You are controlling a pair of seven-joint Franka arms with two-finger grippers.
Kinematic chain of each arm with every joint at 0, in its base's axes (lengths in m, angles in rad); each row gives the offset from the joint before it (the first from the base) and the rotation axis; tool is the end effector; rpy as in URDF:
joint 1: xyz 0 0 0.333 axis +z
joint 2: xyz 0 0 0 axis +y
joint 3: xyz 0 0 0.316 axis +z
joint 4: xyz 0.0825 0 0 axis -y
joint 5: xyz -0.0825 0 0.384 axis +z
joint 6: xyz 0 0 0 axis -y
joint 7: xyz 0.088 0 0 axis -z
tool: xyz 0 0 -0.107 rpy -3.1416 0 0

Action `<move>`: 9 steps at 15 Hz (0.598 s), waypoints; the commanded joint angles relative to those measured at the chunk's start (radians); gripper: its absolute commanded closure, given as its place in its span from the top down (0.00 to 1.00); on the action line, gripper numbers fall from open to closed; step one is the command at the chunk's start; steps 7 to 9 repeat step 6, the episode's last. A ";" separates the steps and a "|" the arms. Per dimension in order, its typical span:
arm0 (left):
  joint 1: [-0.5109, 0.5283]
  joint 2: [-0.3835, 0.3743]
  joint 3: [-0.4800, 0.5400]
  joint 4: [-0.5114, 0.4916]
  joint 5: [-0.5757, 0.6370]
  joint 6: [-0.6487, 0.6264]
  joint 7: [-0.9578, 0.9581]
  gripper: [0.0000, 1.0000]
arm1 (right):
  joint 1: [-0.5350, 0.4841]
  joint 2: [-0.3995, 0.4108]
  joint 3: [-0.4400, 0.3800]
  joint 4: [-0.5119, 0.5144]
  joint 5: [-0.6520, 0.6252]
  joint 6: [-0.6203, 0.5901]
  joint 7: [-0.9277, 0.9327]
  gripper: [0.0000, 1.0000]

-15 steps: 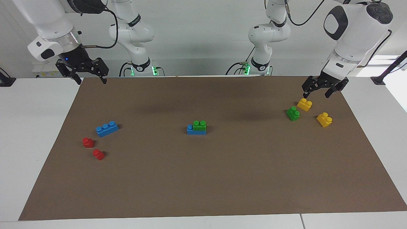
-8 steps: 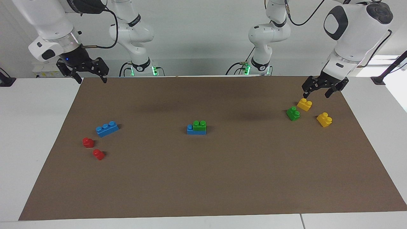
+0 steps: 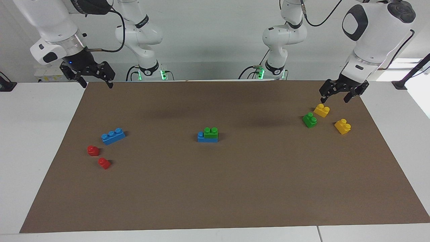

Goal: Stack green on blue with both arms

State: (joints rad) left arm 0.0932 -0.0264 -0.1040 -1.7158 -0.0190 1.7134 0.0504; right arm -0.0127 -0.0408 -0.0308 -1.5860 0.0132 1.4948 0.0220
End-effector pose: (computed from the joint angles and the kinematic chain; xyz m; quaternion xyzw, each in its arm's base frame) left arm 0.5557 -0.0084 0.5826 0.9995 -0.0294 0.0121 0.0078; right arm 0.5334 -0.0221 0.6331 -0.9991 0.0324 0.0251 0.0075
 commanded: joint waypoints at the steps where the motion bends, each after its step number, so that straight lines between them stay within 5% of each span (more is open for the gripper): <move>1: 0.002 -0.020 -0.003 -0.010 0.017 -0.001 -0.001 1.00 | -0.012 0.002 0.012 0.004 -0.001 -0.002 0.015 1.00; 9: 0.002 -0.021 -0.003 -0.010 0.017 -0.001 -0.001 1.00 | -0.018 0.002 0.012 0.004 -0.001 -0.004 0.010 1.00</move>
